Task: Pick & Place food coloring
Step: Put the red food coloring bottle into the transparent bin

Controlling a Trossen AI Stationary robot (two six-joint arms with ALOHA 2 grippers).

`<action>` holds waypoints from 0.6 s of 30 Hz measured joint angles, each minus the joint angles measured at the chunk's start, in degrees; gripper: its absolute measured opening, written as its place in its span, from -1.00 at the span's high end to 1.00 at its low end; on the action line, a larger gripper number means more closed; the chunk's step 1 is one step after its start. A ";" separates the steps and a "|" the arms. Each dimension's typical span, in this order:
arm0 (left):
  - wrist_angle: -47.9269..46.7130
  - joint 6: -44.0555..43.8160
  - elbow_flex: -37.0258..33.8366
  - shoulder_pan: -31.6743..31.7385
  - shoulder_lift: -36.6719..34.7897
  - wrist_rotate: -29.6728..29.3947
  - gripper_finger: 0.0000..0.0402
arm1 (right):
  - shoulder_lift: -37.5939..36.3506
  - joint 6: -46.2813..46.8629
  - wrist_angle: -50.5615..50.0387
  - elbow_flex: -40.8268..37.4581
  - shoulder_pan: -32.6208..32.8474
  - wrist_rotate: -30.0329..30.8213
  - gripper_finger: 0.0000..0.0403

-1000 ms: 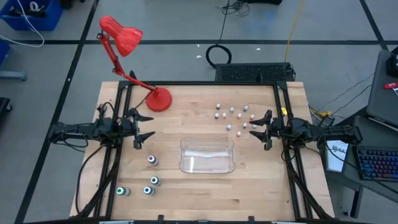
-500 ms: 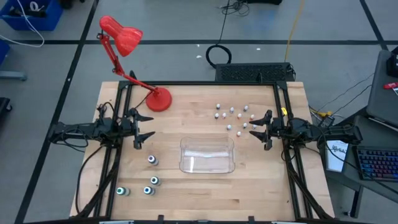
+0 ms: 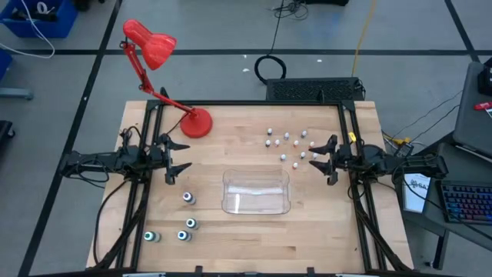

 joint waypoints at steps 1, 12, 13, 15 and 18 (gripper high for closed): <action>0.00 0.00 0.01 -0.02 0.00 0.00 -0.52 | 0.00 0.00 0.67 0.00 -0.01 0.01 -0.04; 0.02 0.00 0.01 -0.02 0.00 0.00 -0.52 | -0.02 -0.19 6.33 -0.02 -0.02 0.07 -0.04; 0.01 0.00 0.01 -0.01 0.00 0.00 -0.52 | 0.00 -1.06 6.41 -0.02 -0.02 0.18 -0.04; 0.02 0.00 0.02 -0.02 0.00 0.00 -0.52 | -0.02 -1.94 6.51 -0.01 -0.02 0.18 -0.04; 0.01 0.00 0.02 -0.02 0.00 0.00 -0.52 | -0.01 -1.99 5.95 -0.02 -0.02 0.09 -0.04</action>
